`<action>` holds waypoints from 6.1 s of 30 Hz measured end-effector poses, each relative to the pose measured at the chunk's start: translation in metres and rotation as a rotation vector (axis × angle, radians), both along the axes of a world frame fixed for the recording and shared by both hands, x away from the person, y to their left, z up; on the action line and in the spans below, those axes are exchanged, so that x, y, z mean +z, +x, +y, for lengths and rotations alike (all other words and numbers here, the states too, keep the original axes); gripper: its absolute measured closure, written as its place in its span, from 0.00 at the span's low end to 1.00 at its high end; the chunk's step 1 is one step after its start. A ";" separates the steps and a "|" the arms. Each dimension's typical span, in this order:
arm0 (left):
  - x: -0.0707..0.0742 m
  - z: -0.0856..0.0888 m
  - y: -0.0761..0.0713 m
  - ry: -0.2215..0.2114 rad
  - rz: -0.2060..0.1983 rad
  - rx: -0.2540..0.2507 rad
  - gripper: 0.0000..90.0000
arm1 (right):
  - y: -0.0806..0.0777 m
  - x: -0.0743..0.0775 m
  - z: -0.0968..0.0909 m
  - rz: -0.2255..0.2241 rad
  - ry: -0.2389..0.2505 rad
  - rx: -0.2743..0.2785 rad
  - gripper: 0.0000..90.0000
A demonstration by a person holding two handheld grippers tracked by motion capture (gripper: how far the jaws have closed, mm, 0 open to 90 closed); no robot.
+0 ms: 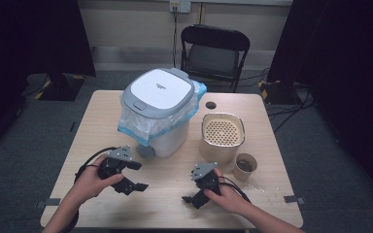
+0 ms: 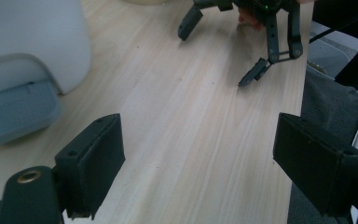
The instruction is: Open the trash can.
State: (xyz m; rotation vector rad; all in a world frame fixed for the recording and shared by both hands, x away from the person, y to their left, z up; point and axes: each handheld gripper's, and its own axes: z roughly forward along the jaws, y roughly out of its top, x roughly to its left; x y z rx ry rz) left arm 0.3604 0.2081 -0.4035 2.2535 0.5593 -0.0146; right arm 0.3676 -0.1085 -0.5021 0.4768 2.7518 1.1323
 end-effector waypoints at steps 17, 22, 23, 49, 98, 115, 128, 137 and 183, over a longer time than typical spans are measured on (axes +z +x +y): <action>0.042 0.005 0.011 0.029 -0.027 0.034 0.18 | 0.000 0.000 0.000 -0.003 0.002 0.000 0.00; 0.055 0.008 0.012 0.029 -0.033 0.041 0.18 | 0.000 0.000 0.000 -0.003 0.002 0.000 0.00; 0.057 0.008 0.013 0.023 -0.032 0.046 0.18 | 0.000 0.000 0.000 -0.003 0.002 0.000 0.00; 0.105 0.004 0.029 0.035 -0.030 0.030 0.18 | 0.000 0.000 0.000 -0.001 0.001 0.002 0.00; 0.162 -0.017 0.084 0.038 -0.123 0.053 0.18 | 0.000 0.000 0.000 0.003 -0.001 0.001 0.00; 0.156 -0.021 0.096 0.041 -0.129 0.091 0.17 | 0.000 0.000 0.000 0.003 -0.001 0.001 0.00; 0.152 -0.016 0.094 0.003 -0.103 0.110 0.16 | 0.000 0.000 0.000 -0.001 -0.003 0.004 0.00; 0.151 -0.012 0.078 0.003 -0.128 0.082 0.18 | 0.000 0.000 0.000 0.000 -0.003 0.005 0.00; 0.024 -0.033 0.022 -0.035 -0.085 -0.027 0.18 | 0.000 0.000 0.000 -0.002 -0.002 0.001 0.00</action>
